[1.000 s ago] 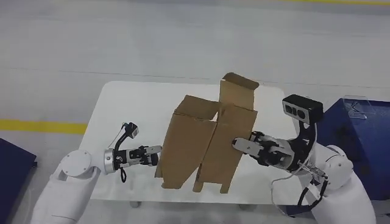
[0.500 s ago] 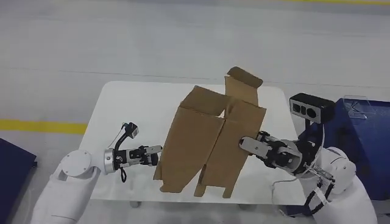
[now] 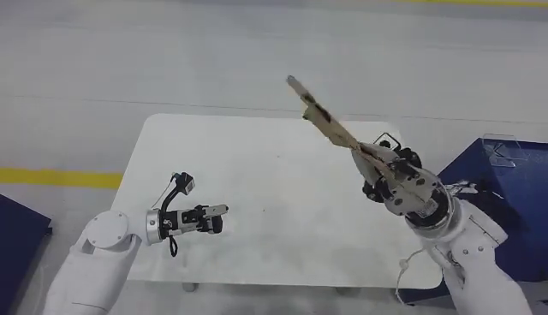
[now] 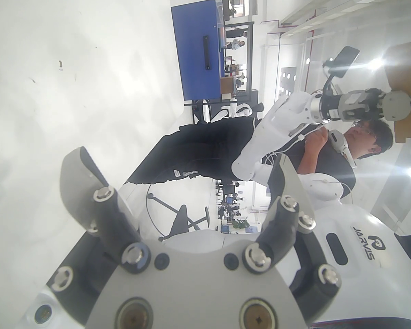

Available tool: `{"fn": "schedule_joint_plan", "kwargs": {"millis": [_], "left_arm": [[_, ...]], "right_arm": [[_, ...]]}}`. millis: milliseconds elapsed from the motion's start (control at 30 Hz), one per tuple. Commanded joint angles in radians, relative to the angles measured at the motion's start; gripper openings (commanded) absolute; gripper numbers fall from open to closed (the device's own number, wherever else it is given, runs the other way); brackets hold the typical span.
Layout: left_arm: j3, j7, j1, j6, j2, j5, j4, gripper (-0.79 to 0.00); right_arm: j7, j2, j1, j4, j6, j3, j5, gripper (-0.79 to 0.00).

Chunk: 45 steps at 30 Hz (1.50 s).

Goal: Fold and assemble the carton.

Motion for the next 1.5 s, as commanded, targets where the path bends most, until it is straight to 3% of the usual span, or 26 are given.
{"fn": "schedule_joint_plan", "kwargs": {"millis": [0, 133, 333, 467, 600, 800, 1000, 1067, 1167, 1300, 1467], "left_arm": [[0.000, 0.000, 0.000, 0.000, 0.000, 0.000, 0.000, 0.000], [0.000, 0.000, 0.000, 0.000, 0.000, 0.000, 0.000, 0.000], [0.000, 0.000, 0.000, 0.000, 0.000, 0.000, 0.000, 0.000], [0.000, 0.000, 0.000, 0.000, 0.000, 0.000, 0.000, 0.000], [0.000, 0.000, 0.000, 0.000, 0.000, 0.000, 0.000, 0.000], [0.000, 0.000, 0.000, 0.000, 0.000, 0.000, 0.000, 0.000], [0.000, 0.000, 0.000, 0.000, 0.000, 0.000, 0.000, 0.000], [0.000, 0.000, 0.000, 0.000, 0.000, 0.000, 0.000, 0.000], [0.000, 0.000, 0.000, 0.000, 0.000, 0.000, 0.000, 0.000], [0.000, 0.000, 0.000, 0.000, 0.000, 0.000, 0.000, 0.000], [-0.068, 0.050, -0.003, 0.066, 0.014, -0.024, 0.020, 0.000]], "right_arm": [[-0.108, 0.001, -0.031, 0.001, 0.165, -0.023, 0.234, -0.785], [-0.375, 0.012, -0.067, -0.002, 0.287, -0.075, 0.651, -0.785], [-0.821, 0.043, -0.049, -0.029, 0.166, -0.105, 1.184, -0.785], [-0.914, 0.053, -0.014, -0.032, 0.117, -0.047, 1.277, -0.785], [-0.886, 0.053, 0.005, -0.044, 0.109, 0.012, 1.259, -0.785], [-0.636, 0.039, 0.034, -0.080, 0.105, 0.122, 0.763, -0.785], [-0.174, 0.027, 0.023, -0.067, -0.001, 0.117, -0.016, -0.785], [-0.005, 0.027, 0.015, -0.025, -0.099, 0.091, -0.251, -0.785], [0.151, 0.025, 0.006, 0.067, -0.226, 0.045, -0.444, -0.785], [0.228, 0.022, 0.022, 0.162, -0.333, 0.001, -0.599, -0.785], [0.323, 0.025, 0.036, 0.253, -0.376, -0.045, -0.771, -0.785]]}}
